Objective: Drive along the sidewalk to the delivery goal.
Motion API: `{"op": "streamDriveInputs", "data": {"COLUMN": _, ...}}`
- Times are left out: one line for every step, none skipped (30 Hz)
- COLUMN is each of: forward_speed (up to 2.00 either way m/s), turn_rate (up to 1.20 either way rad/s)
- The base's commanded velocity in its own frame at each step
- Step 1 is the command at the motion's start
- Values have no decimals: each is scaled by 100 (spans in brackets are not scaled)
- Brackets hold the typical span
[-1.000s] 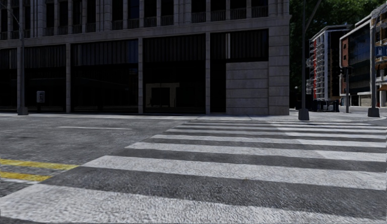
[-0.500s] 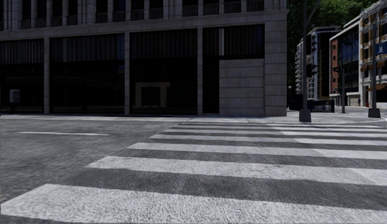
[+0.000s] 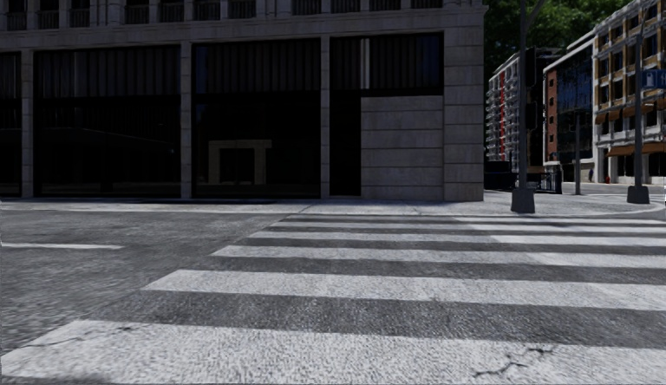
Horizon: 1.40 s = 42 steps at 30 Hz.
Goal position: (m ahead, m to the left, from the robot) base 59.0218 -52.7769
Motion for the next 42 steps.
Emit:
{"op": "streamDriveInputs", "data": {"forward_speed": 191, "turn_rate": -33}}
{"op": "streamDriveInputs", "data": {"forward_speed": 191, "turn_rate": -33}}
{"op": "streamDriveInputs", "data": {"forward_speed": 191, "turn_rate": -37}}
{"op": "streamDriveInputs", "data": {"forward_speed": 191, "turn_rate": -40}}
{"op": "streamDriveInputs", "data": {"forward_speed": 191, "turn_rate": -41}}
{"op": "streamDriveInputs", "data": {"forward_speed": 191, "turn_rate": -41}}
{"op": "streamDriveInputs", "data": {"forward_speed": 191, "turn_rate": -42}}
{"op": "streamDriveInputs", "data": {"forward_speed": 191, "turn_rate": -44}}
{"op": "streamDriveInputs", "data": {"forward_speed": 191, "turn_rate": -44}}
{"op": "streamDriveInputs", "data": {"forward_speed": 191, "turn_rate": -44}}
{"op": "streamDriveInputs", "data": {"forward_speed": 191, "turn_rate": -44}}
{"op": "streamDriveInputs", "data": {"forward_speed": 191, "turn_rate": -44}}
{"op": "streamDriveInputs", "data": {"forward_speed": 191, "turn_rate": -44}}
{"op": "streamDriveInputs", "data": {"forward_speed": 191, "turn_rate": -44}}
{"op": "streamDriveInputs", "data": {"forward_speed": 191, "turn_rate": -44}}
{"op": "streamDriveInputs", "data": {"forward_speed": 191, "turn_rate": -44}}
{"op": "streamDriveInputs", "data": {"forward_speed": 191, "turn_rate": -44}}
{"op": "streamDriveInputs", "data": {"forward_speed": 191, "turn_rate": -44}}
{"op": "streamDriveInputs", "data": {"forward_speed": 191, "turn_rate": -44}}
{"op": "streamDriveInputs", "data": {"forward_speed": 191, "turn_rate": -44}}
{"op": "streamDriveInputs", "data": {"forward_speed": 191, "turn_rate": -44}}
{"op": "streamDriveInputs", "data": {"forward_speed": 191, "turn_rate": -44}}
{"op": "streamDriveInputs", "data": {"forward_speed": 191, "turn_rate": -44}}
{"op": "streamDriveInputs", "data": {"forward_speed": 191, "turn_rate": -44}}
{"op": "streamDriveInputs", "data": {"forward_speed": 191, "turn_rate": -44}}
{"op": "streamDriveInputs", "data": {"forward_speed": 191, "turn_rate": -44}}
{"op": "streamDriveInputs", "data": {"forward_speed": 191, "turn_rate": -44}}
{"op": "streamDriveInputs", "data": {"forward_speed": 191, "turn_rate": -44}}
{"op": "streamDriveInputs", "data": {"forward_speed": 191, "turn_rate": -44}}
{"op": "streamDriveInputs", "data": {"forward_speed": 191, "turn_rate": -44}}
{"op": "streamDriveInputs", "data": {"forward_speed": 191, "turn_rate": -44}}
{"op": "streamDriveInputs", "data": {"forward_speed": 191, "turn_rate": -44}}
{"op": "streamDriveInputs", "data": {"forward_speed": 191, "turn_rate": -44}}
{"op": "streamDriveInputs", "data": {"forward_speed": 191, "turn_rate": -44}}
{"op": "streamDriveInputs", "data": {"forward_speed": 191, "turn_rate": -44}}
{"op": "streamDriveInputs", "data": {"forward_speed": 191, "turn_rate": -44}}
{"op": "streamDriveInputs", "data": {"forward_speed": 191, "turn_rate": -42}}
{"op": "streamDriveInputs", "data": {"forward_speed": 191, "turn_rate": -29}}
{"op": "streamDriveInputs", "data": {"forward_speed": 191, "turn_rate": -29}}
{"op": "streamDriveInputs", "data": {"forward_speed": 191, "turn_rate": -8}}
{"op": "streamDriveInputs", "data": {"forward_speed": 191, "turn_rate": 0}}
{"op": "streamDriveInputs", "data": {"forward_speed": 191, "turn_rate": 0}}
